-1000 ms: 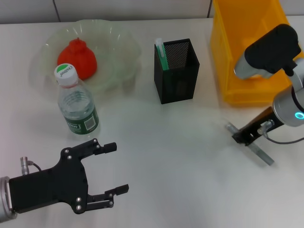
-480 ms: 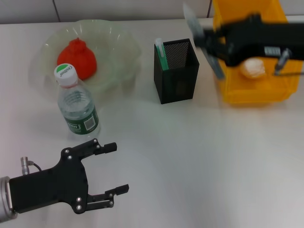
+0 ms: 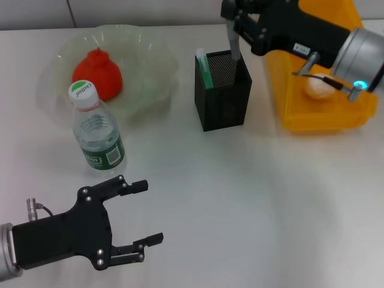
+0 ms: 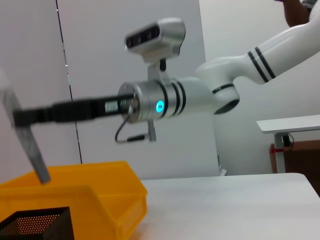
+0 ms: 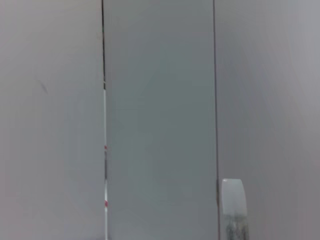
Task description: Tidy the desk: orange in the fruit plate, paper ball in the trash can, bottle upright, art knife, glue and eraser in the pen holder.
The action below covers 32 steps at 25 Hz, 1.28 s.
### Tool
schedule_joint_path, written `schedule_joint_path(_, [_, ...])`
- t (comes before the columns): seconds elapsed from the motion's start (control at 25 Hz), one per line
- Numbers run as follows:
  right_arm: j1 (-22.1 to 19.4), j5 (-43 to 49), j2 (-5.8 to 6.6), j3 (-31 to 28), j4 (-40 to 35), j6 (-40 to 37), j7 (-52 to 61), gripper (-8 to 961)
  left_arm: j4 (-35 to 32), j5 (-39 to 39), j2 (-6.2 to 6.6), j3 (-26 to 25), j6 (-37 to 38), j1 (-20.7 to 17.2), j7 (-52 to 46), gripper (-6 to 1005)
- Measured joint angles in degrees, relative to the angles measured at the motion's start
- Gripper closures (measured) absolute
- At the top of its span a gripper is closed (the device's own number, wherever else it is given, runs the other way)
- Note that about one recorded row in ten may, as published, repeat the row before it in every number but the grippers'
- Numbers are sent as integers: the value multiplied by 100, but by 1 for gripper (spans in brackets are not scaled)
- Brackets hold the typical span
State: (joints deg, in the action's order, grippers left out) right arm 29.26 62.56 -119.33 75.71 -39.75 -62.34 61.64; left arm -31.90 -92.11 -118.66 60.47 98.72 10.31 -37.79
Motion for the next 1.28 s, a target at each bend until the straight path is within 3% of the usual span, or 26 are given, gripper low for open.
schedule_joint_path(0.2, [453, -43, -29, -182, 911, 34, -499, 818, 0, 0, 0, 0, -18, 22, 0, 190])
schedule_joint_path(0.4, [704, -53, -18, -348, 1347, 43, -562, 819, 0, 0, 1, 0, -22, 26, 0, 191])
schedule_joint_path(0.76, [599, -61, -12, -363, 1313, -18, -678, 745, 0, 0, 0, -24, -2, 12, 0, 191])
schedule_joint_path(0.92, [301, -62, -2, -348, 1085, -472, -682, 691, 0, 0, 3, -28, 3, 15, 0, 190])
schedule_joint_path(1.0, [-186, -46, 3, -330, 781, -1067, -697, 670, 0, 0, 8, -35, 8, 1, 0, 190])
schedule_joint_path(1.04, [-186, -46, 3, -330, 781, -1067, -697, 663, 0, 0, 8, -35, 8, 1, 0, 190])
schedule_joint_path(1.08, [-536, 13, 13, -298, 618, -1435, -699, 656, 0, 0, 8, -36, 10, -4, 0, 190])
schedule_joint_path(1.28, [-1111, 713, 67, -289, 445, -2126, -700, 548, 0, 0, 18, -45, 19, -8, 0, 190])
